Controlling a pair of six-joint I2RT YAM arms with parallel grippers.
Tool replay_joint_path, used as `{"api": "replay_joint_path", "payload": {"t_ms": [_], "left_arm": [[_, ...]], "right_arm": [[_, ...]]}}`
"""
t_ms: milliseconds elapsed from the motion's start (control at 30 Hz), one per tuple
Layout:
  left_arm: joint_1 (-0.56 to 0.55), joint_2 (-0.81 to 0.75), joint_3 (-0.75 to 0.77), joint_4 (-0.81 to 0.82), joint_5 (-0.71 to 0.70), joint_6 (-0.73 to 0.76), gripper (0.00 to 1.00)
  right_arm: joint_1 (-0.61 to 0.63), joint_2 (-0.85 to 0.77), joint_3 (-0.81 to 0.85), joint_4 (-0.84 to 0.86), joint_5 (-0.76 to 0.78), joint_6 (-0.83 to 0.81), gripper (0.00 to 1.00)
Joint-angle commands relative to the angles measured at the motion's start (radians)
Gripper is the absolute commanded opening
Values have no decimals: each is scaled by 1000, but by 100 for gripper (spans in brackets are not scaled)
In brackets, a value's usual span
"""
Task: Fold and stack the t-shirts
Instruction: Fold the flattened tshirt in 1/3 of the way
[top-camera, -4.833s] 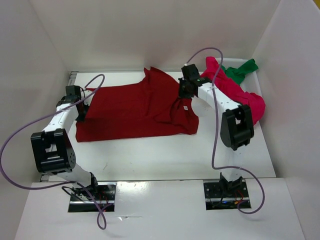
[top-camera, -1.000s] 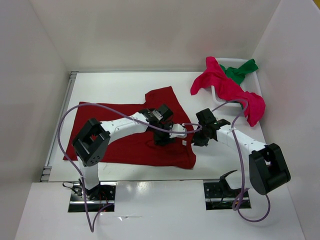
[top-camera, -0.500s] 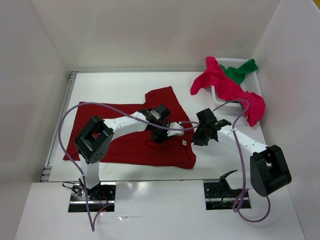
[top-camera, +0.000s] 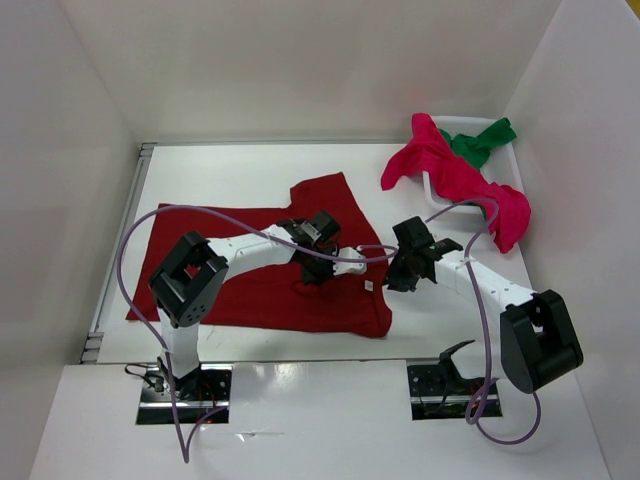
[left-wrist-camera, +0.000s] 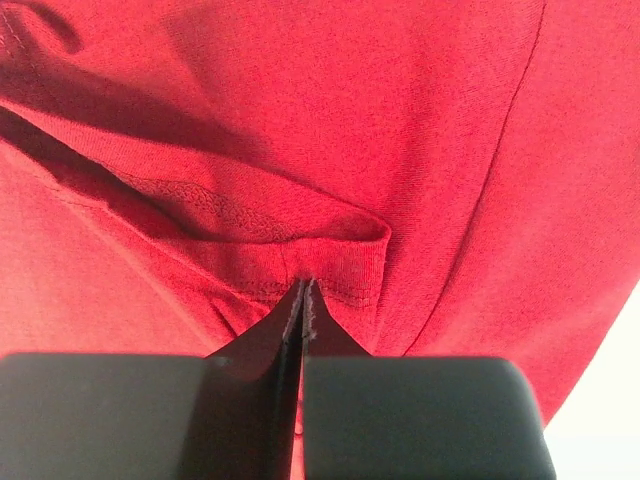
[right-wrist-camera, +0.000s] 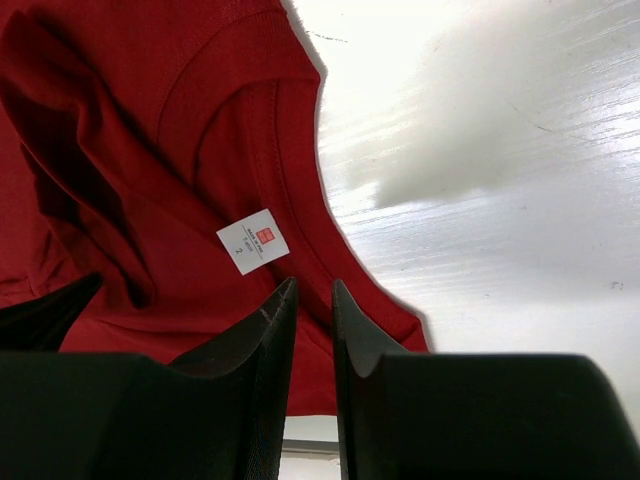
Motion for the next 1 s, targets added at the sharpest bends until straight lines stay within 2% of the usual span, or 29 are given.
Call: {"api": "replay_joint_path", "payload": {"t_ms": [0, 200, 300, 600, 767, 967], "left_arm": [[-2, -7, 8, -6, 41, -26, 0], [19, -27, 8, 4, 6, -89, 0], [76, -52, 17, 4, -12, -119, 0], [176, -73, 63, -5, -12, -179, 0], [230, -63, 74, -14, 32, -247, 0], [260, -53, -4, 18, 17, -319, 0]], "right_arm": [[-2, -19, -2, 19, 14, 11, 25], [-2, -9, -2, 19, 5, 2, 25], [-2, -19, -11, 19, 5, 2, 25], [-2, -19, -11, 28, 5, 2, 25], [-2, -19, -20, 28, 5, 2, 25], [-2, 0, -20, 28, 5, -7, 25]]}}
